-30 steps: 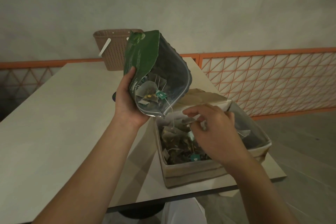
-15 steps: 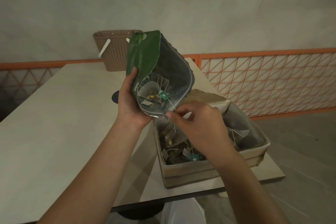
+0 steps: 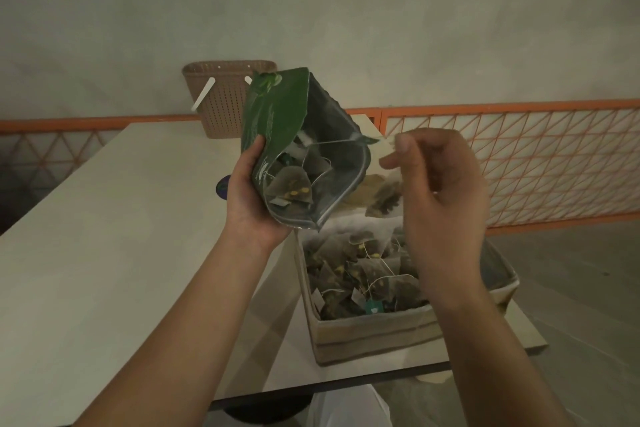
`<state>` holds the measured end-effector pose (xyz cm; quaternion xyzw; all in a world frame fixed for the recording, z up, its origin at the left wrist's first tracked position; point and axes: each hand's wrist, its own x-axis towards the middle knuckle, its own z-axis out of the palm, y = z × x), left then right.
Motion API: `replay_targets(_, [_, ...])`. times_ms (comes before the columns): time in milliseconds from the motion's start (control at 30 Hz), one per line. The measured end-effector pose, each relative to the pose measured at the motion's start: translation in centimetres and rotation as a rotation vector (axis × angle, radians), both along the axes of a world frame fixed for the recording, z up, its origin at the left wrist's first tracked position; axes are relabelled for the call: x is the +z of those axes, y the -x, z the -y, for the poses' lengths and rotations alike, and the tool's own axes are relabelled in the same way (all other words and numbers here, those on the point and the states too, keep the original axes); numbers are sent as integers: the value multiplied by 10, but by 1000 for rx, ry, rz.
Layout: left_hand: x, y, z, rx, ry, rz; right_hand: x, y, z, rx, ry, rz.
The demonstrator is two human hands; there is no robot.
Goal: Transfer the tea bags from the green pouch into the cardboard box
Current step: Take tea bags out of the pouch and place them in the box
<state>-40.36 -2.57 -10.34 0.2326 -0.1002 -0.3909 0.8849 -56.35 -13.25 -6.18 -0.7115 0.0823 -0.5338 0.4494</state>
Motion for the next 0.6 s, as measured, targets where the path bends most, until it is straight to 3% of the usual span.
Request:
replay_targets(133, [-2,-3,1,-14,-10,18,-5,5,0,-10,-45,78])
replay_targets(267, [-1,-3,-1,-4,-3,17,-18,11,7,-41,-76,8])
replay_targets(400, [1,-4,-3,19,19,26,-35,11,20,-76,112,-569])
replay_targets(467, [2,-3,-3,18,25,31,-40,10,19,-58,178,-757])
replay_targets(600, [1,-1,0,27,4,25,-38,1,5,-94,252,-496])
